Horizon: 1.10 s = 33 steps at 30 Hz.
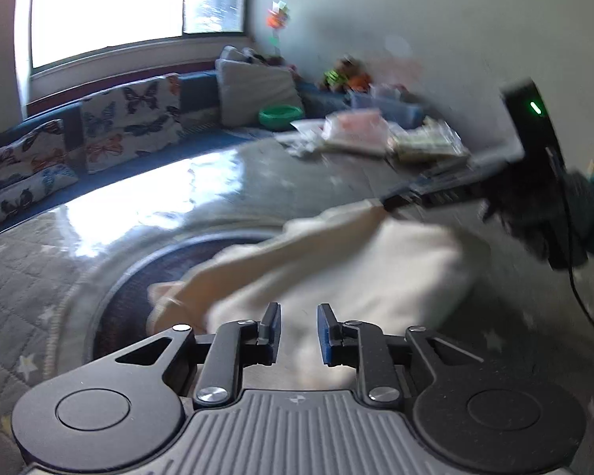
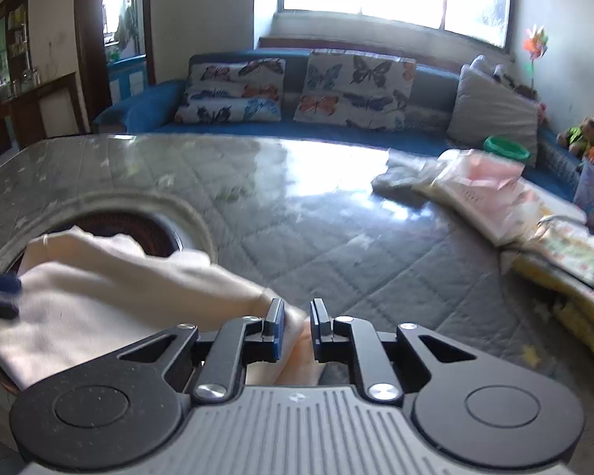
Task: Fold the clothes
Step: 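Lift the sweatshirt with both grippers and fold it over onto itself, then lower the folded sweatshirt onto the table with both grippers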
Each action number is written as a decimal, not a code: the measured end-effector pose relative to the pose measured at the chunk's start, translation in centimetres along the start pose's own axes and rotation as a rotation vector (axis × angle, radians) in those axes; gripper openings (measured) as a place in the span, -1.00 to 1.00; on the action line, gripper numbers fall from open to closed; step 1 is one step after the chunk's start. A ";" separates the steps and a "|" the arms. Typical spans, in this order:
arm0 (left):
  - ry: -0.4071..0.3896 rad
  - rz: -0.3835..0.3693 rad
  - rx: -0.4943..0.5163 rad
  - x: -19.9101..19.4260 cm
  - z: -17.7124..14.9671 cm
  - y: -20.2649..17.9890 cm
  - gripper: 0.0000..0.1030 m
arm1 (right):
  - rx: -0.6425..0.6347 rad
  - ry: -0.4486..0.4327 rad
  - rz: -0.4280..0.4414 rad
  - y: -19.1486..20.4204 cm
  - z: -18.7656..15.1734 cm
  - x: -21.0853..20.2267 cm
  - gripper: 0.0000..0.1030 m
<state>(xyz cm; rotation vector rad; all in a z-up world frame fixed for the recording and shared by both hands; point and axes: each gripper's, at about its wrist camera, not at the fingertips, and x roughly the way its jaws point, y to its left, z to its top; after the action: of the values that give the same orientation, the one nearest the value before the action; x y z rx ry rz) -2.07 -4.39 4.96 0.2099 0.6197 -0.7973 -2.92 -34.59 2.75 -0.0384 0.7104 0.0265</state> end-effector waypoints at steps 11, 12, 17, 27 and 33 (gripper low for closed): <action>0.086 0.164 -0.204 1.6 -1.2 5.0 -0.32 | -0.028 -0.027 0.108 3.8 0.6 0.7 -0.74; 0.089 0.161 -0.213 1.8 -1.2 5.1 -0.36 | -0.034 -0.025 0.112 4.1 0.5 0.9 -0.74; 0.073 0.133 -0.189 1.9 -0.3 5.1 -0.84 | -0.046 -0.007 0.110 4.8 -0.1 2.1 -0.73; 0.050 0.193 0.040 1.5 2.3 3.8 -0.89 | -0.100 -0.013 0.085 5.4 -1.0 2.5 -0.68; 0.099 0.280 0.194 3.4 1.7 2.5 -0.89 | -0.173 -0.042 0.064 6.3 -1.6 2.4 -0.60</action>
<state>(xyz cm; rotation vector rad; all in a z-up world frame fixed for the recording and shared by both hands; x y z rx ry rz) 2.25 -5.41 4.20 0.5045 0.5899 -0.5778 -2.37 -28.33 -0.22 -0.1800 0.6655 0.1494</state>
